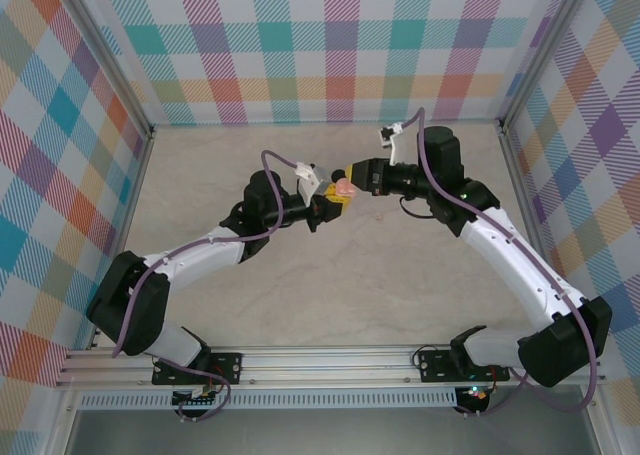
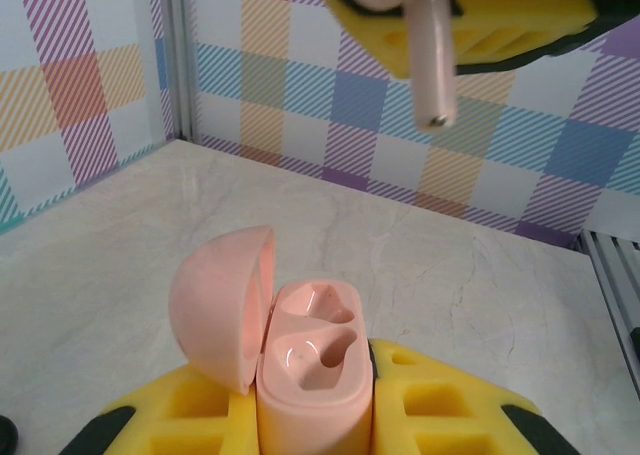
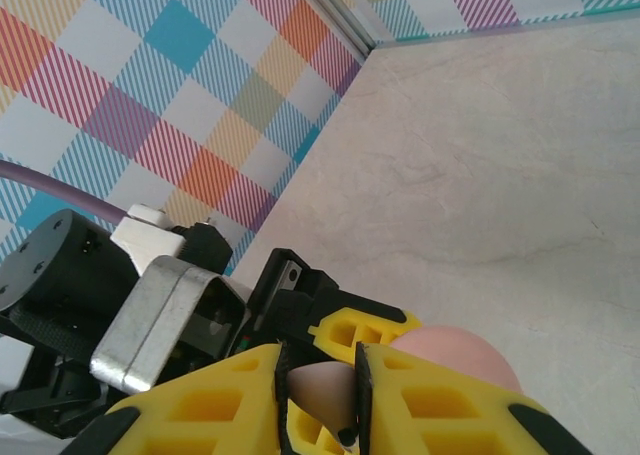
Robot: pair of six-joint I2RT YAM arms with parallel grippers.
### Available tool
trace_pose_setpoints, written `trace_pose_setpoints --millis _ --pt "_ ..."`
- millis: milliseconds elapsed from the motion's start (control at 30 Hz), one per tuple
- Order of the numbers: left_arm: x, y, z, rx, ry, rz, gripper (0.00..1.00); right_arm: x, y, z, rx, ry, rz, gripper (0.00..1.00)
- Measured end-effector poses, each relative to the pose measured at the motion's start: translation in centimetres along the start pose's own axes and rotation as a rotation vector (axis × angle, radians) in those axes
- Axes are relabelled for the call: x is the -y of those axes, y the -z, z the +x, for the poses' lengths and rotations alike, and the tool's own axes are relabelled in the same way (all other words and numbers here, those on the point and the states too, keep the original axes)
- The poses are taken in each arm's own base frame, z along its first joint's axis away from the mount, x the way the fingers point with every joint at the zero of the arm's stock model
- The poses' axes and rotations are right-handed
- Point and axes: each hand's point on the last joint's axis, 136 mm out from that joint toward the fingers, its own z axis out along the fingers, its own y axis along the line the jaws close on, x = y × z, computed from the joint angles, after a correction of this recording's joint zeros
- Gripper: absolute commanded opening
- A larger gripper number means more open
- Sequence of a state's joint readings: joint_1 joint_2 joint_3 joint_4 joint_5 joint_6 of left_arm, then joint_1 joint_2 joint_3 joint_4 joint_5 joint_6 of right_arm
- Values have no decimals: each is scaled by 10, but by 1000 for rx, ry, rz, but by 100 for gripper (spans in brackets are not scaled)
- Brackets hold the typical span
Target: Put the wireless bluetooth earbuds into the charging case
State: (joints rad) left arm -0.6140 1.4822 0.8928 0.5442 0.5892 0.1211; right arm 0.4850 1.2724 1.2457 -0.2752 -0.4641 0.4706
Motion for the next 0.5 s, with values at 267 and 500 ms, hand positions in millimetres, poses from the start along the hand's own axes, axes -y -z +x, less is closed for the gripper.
trace_pose_setpoints --millis 267,500 --pt "6 4 -16 28 -26 21 12 6 -5 13 -23 22 4 27" --pt "10 6 -23 39 -34 30 11 1 -2 7 1 48 -9 27"
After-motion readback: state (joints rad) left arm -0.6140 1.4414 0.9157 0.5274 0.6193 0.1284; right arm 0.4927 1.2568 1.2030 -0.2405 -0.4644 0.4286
